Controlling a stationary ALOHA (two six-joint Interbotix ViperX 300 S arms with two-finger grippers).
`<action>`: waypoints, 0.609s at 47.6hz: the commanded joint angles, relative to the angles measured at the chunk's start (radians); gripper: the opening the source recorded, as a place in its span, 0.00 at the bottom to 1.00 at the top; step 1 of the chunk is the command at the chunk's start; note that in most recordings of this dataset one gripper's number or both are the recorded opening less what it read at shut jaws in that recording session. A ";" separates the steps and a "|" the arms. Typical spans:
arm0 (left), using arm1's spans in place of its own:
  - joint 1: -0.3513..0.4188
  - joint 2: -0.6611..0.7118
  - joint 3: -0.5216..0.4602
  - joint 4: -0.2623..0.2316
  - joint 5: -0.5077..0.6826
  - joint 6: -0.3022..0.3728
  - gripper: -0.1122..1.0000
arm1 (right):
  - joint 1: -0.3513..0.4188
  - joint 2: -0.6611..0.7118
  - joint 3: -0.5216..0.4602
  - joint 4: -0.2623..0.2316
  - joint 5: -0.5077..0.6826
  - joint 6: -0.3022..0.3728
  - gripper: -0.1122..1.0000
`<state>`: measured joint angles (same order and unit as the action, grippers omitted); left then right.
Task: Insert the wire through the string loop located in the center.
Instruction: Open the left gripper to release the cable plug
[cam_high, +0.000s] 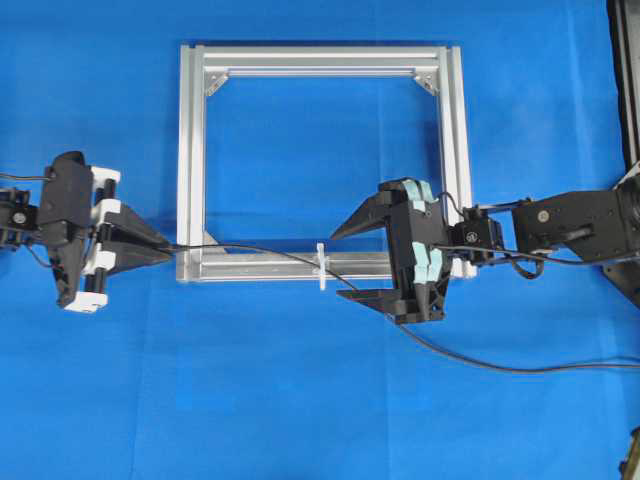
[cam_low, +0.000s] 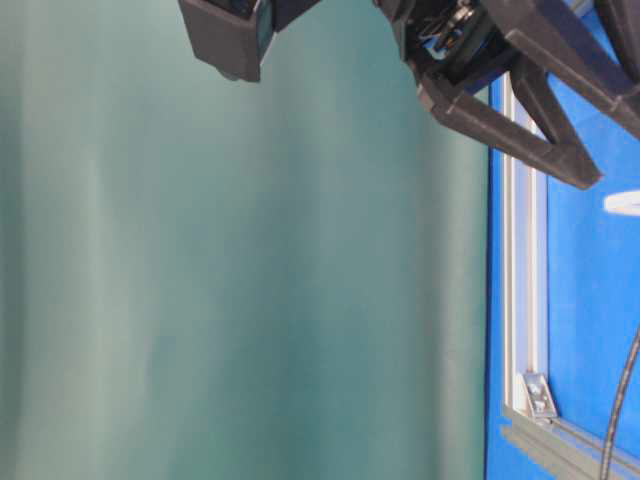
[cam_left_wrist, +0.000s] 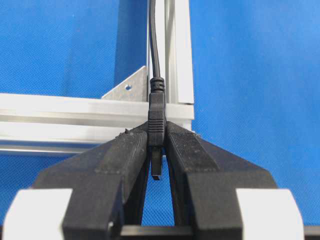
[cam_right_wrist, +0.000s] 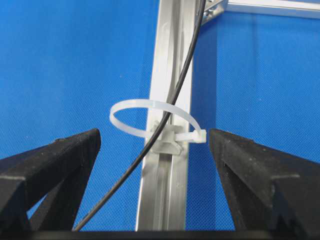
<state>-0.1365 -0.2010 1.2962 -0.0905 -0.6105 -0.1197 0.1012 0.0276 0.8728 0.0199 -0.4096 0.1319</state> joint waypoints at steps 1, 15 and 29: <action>-0.003 -0.018 0.003 0.002 0.000 0.000 0.17 | 0.002 -0.025 -0.020 0.002 -0.003 0.002 0.94; -0.003 -0.014 -0.006 0.002 0.038 0.000 0.17 | 0.002 -0.023 -0.021 0.002 -0.003 0.002 0.94; -0.003 -0.009 -0.011 0.003 0.046 0.000 0.19 | 0.006 -0.025 -0.020 0.002 0.002 0.002 0.94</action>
<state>-0.1365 -0.2040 1.2993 -0.0905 -0.5614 -0.1212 0.1028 0.0276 0.8698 0.0199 -0.4080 0.1319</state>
